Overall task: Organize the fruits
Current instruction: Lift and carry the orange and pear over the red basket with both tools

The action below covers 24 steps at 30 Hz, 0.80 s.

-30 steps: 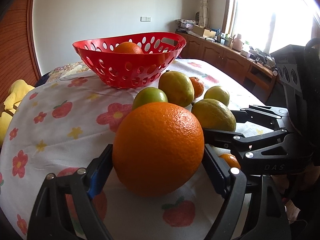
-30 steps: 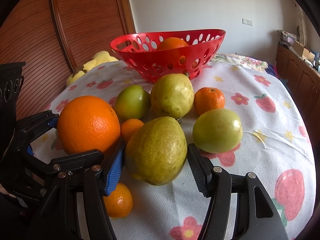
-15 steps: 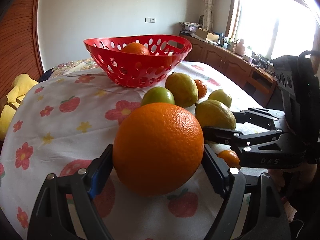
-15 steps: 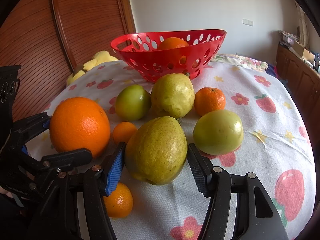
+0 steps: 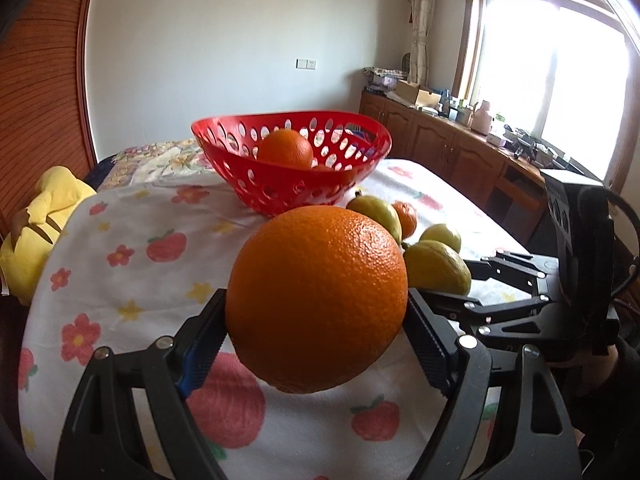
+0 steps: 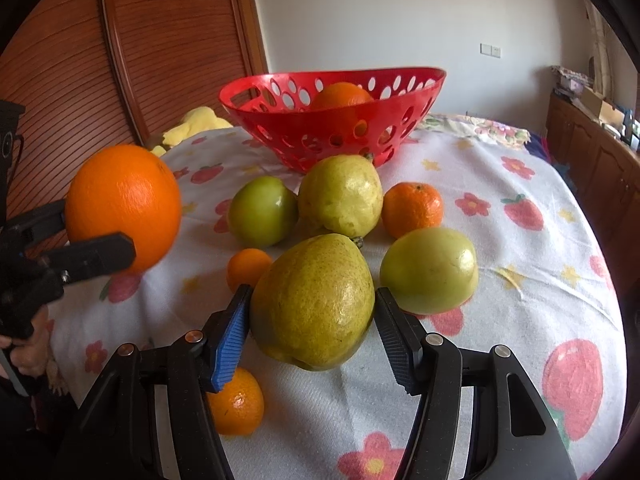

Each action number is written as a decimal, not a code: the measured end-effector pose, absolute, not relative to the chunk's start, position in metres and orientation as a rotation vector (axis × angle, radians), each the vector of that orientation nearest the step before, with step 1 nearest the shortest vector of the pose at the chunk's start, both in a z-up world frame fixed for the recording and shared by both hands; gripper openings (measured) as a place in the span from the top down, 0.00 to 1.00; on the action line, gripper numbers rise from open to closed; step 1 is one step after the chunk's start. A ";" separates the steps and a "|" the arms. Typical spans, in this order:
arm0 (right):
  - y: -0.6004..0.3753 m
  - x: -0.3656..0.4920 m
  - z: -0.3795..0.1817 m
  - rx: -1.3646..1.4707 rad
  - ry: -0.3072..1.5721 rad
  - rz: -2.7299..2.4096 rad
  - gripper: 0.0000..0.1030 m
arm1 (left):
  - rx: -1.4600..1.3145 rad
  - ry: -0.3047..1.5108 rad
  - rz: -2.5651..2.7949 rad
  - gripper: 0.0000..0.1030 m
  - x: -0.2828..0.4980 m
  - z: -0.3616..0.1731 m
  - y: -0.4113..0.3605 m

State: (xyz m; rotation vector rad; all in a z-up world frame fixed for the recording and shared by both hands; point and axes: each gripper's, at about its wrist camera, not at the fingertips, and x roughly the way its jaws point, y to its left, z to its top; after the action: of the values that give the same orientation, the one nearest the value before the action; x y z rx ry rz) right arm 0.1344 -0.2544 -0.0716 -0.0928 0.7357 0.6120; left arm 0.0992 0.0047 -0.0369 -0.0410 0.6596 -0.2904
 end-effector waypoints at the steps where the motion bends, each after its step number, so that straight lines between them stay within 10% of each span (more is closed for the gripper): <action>1: -0.255 0.134 -0.070 -0.089 0.735 0.614 0.39 | -0.038 0.656 -0.290 0.19 0.100 -0.035 0.005; 24: -0.244 0.191 0.020 -0.159 0.593 0.620 0.39 | -0.016 0.555 -0.275 0.19 0.148 0.020 0.021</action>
State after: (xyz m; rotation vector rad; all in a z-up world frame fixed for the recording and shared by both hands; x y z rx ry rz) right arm 0.1910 -0.2439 0.0201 -0.1593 0.5932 0.6204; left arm 0.1478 0.0209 0.0196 -0.0160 0.5555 -0.2750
